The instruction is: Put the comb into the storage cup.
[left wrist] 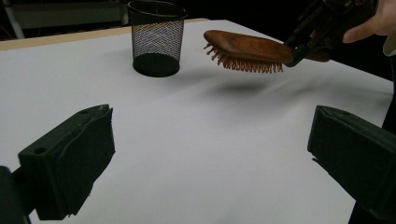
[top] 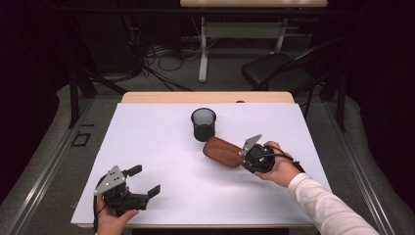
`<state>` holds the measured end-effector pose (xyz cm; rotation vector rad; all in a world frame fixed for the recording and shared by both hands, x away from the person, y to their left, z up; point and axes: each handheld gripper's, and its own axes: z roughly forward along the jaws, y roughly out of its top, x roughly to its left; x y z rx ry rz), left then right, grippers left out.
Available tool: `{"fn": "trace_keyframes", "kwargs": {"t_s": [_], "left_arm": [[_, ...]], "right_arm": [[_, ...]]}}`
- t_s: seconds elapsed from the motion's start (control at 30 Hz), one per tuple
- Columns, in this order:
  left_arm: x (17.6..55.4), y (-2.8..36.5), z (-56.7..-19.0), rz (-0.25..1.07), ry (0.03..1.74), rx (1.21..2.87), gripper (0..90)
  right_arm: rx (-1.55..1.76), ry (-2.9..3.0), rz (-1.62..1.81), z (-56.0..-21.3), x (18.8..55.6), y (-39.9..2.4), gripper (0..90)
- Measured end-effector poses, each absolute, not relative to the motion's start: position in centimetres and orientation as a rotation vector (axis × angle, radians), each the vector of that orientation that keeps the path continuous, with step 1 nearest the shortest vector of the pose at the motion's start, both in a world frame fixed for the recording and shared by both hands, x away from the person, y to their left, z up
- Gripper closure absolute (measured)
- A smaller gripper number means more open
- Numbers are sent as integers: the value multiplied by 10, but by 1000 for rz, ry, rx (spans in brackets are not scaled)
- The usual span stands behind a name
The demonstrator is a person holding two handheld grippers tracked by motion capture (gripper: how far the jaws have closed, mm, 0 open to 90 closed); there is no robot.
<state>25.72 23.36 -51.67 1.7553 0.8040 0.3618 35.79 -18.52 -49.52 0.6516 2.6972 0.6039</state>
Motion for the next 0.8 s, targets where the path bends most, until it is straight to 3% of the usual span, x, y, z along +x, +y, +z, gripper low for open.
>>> {"fn": "trace_keyframes", "kwargs": {"t_s": [0.8], "left_arm": [[257, 233, -517, 359, 803, 1759, 7]], "right_arm": [[642, 2607, 786, -476, 350, -180, 729]]}}
